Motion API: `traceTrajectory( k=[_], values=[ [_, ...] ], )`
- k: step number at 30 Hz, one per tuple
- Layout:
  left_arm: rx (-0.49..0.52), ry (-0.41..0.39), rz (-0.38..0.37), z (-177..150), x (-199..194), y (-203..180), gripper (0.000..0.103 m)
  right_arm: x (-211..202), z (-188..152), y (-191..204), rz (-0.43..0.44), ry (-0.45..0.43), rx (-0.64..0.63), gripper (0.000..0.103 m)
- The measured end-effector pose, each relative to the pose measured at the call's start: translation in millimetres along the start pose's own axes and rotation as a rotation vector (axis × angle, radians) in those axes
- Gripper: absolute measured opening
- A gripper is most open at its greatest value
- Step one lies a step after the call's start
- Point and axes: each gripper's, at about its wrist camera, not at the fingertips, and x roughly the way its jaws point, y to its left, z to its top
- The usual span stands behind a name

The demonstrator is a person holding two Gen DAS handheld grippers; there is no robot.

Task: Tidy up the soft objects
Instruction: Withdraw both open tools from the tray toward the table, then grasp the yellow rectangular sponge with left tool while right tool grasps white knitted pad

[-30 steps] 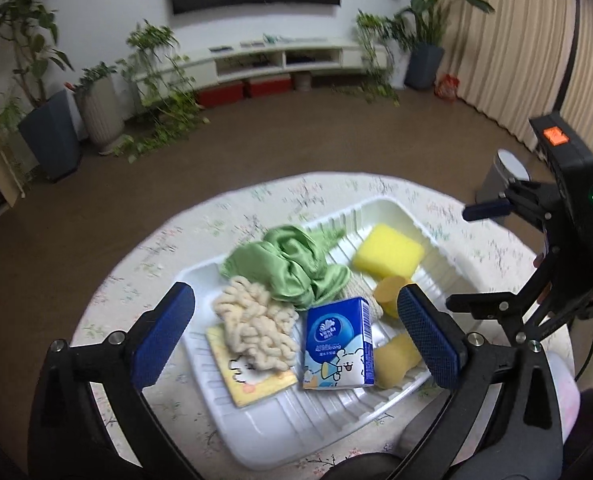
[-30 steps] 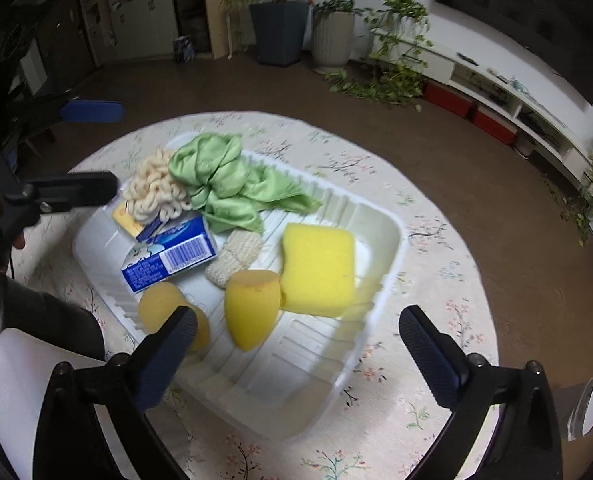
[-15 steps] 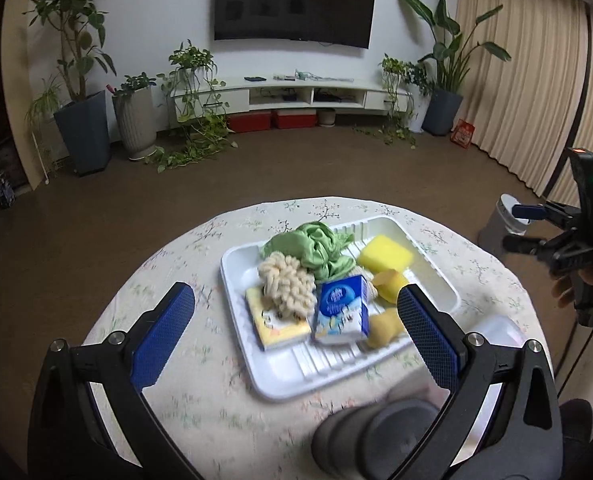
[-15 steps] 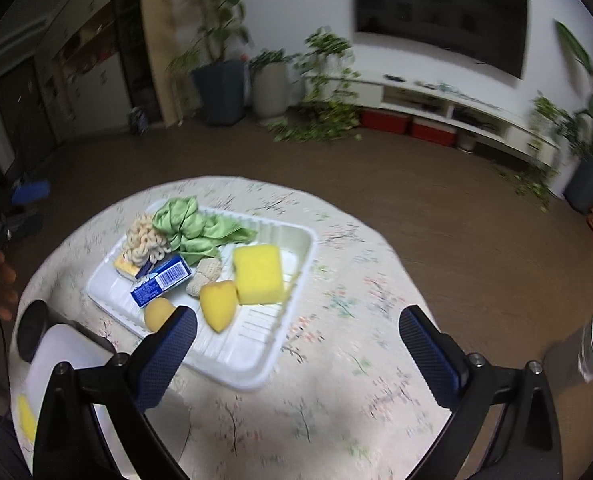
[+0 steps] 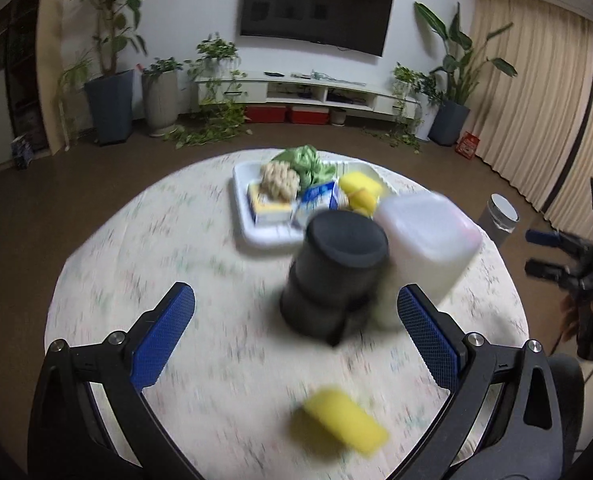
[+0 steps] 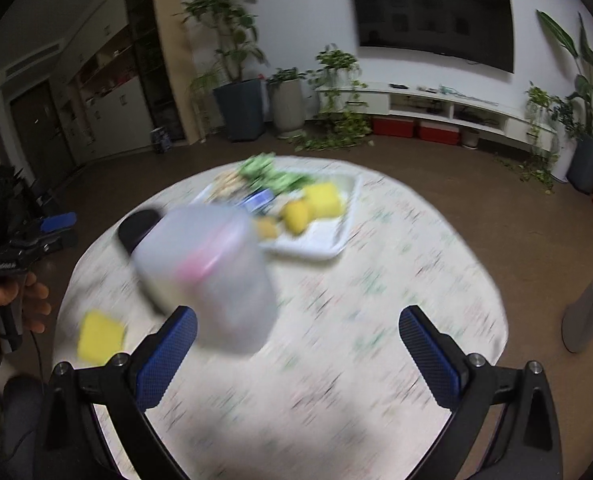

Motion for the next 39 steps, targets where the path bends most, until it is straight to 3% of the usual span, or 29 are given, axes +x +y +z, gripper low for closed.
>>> traceTrajectory(
  k=[7,11,14,19,23,25,27,33,39],
  values=[
    [-0.029,-0.001,-0.053,-67,-19,-27,0.103,-18,-58,72,0.072,-0.029,-0.072,0.103],
    [-0.101,0.093,-0.089,-96,-10,-38,0.103,-19,-84,99,0.097,-0.033,-0.094,0.103],
    [-0.153,0.094,-0.073,-109,-10,-37,0.103,-19,-93,113,0.096,-0.028,-0.106,0.103],
    [-0.210,0.023,-0.014,-107,-20,-30,0.103,-20,-101,127,0.062,-0.037,-0.136,0.103],
    [-0.257,0.069,0.060,-106,-14,-27,0.103,-17,-108,130,0.010,-0.038,-0.132,0.103],
    [-0.297,0.070,0.047,-114,-10,-26,0.103,-11,-113,131,0.000,-0.019,-0.121,0.103],
    [-0.323,0.043,-0.017,-122,-11,-26,0.102,-7,-118,134,-0.004,-0.007,-0.115,0.103],
    [-0.279,0.067,-0.033,-122,-9,-30,0.101,0,-122,144,-0.017,-0.010,-0.136,0.103],
    [-0.244,0.078,0.074,-108,-3,-28,0.101,12,-127,156,-0.021,0.012,-0.165,0.103]
  ],
)
